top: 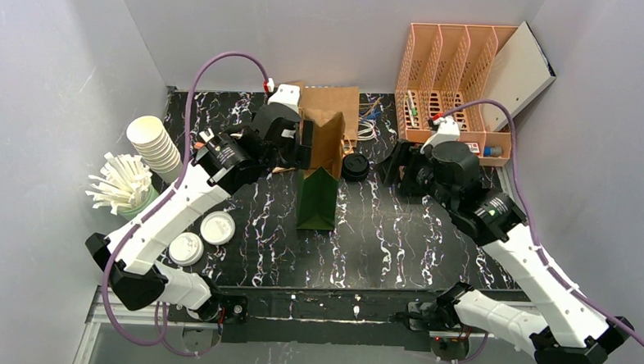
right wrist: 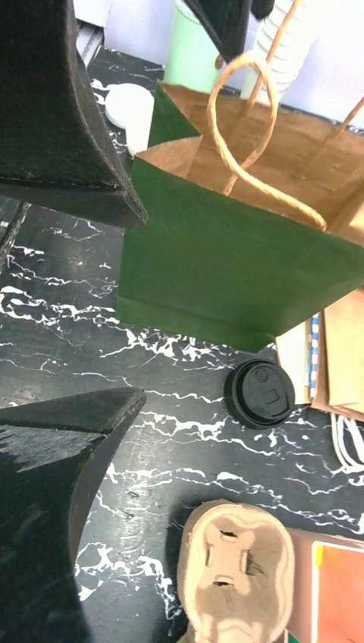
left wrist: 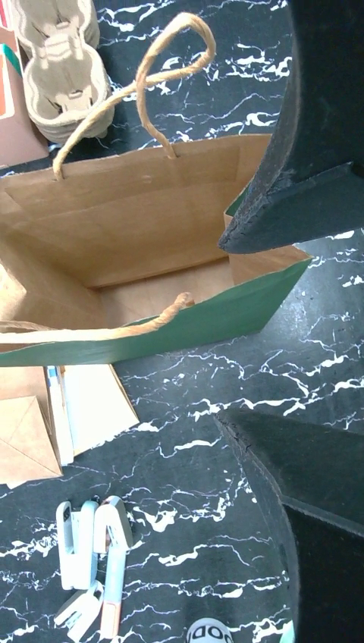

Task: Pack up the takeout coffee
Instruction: Place the takeout bag at the center of the board, then move the takeout bag to the center of the board.

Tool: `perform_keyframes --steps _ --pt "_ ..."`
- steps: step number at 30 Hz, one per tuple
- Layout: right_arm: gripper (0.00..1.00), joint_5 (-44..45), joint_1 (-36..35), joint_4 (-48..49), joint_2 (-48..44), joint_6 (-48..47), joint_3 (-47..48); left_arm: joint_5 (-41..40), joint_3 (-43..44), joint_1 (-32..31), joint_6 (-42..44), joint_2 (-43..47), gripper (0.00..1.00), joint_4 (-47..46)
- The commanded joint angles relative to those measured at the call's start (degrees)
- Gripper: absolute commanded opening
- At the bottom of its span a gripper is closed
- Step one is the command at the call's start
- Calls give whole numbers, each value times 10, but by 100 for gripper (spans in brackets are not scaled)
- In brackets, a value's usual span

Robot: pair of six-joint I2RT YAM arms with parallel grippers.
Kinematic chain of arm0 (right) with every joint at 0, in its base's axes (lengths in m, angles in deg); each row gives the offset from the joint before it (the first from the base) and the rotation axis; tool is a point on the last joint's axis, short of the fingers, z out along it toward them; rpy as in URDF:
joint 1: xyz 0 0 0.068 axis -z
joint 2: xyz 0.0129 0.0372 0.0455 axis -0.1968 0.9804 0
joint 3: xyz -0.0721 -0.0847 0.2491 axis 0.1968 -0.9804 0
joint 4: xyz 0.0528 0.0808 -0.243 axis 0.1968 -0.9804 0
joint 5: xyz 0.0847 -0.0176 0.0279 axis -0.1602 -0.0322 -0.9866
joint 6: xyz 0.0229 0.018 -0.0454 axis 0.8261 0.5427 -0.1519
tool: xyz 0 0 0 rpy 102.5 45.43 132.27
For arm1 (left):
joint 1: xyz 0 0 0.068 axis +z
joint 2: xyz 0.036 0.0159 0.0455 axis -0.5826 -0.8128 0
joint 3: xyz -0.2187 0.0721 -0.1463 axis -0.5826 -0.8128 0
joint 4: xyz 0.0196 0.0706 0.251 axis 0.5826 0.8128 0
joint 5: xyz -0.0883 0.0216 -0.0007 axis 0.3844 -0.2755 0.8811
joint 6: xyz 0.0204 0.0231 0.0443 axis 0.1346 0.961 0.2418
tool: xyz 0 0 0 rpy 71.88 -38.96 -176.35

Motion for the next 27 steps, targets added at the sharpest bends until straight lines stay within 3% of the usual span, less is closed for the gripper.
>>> perform_keyframes --steps 1,9,12,16,20,23,27 --pt "85 21 1 48 -30 -23 -3 -11 -8 2 -10 -7 71 -34" --pt "87 85 1 36 -28 -5 -14 -45 -28 2 -19 -31 66 -38" --pt "87 122 1 8 -7 9 -8 -64 -39 2 -20 -37 60 -42" --pt "82 191 1 -56 66 25 17 -81 -62 2 -10 -32 44 -63" --pt "76 201 14 -30 99 24 4 -89 -74 2 4 -29 35 -79" --pt "75 182 60 17 118 11 -8 -108 -77 2 16 -31 25 -79" --pt "75 52 207 55 160 -1 -1 -116 -92 16 31 -28 6 -89"
